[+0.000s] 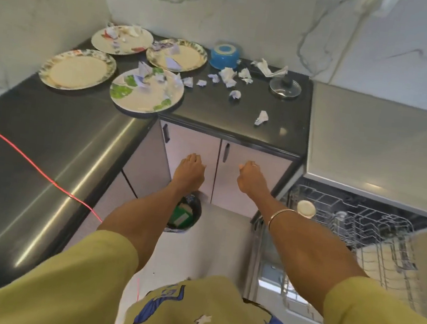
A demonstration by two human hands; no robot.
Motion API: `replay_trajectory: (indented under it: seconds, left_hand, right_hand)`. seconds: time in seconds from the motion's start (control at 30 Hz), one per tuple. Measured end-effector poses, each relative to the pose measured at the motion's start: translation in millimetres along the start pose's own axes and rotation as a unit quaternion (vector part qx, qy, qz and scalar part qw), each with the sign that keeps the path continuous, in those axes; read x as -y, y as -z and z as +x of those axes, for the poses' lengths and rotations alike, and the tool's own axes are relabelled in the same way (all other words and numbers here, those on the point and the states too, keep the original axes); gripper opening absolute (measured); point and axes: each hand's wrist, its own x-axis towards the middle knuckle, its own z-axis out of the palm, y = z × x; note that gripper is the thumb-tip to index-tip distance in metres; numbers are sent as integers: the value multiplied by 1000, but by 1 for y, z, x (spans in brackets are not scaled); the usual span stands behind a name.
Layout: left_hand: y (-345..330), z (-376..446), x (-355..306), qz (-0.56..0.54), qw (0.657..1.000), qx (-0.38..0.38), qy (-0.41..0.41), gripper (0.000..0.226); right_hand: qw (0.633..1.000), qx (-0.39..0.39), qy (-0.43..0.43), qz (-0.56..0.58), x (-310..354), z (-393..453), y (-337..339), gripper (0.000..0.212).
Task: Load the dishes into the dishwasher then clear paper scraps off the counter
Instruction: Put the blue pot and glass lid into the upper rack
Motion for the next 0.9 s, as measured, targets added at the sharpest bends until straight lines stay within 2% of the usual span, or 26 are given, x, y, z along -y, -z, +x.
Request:
replay_trajectory:
  seconds: [0.17,0.3,0.5,0.63,0.9]
  left_hand:
    - [17,34,33,-18,1000,0,13,40]
    - [27,66,41,-48,998,-7,39,37]
    - [29,127,40,-50,999,-7,19,43]
    - [33,179,34,-56,997,-43,14,31]
    - [55,297,1,-39,997,-60,4,30]
  right_hand:
    - [997,-47,3,54,27,34,2,21]
    - [992,-90,6,89,35,60,10,28]
    - [989,-134,-5,59,24,127,23,21]
    - [988,-139,5,65,9,180,40,25]
    - [988,-126,-15,84,-48,288,87,37]
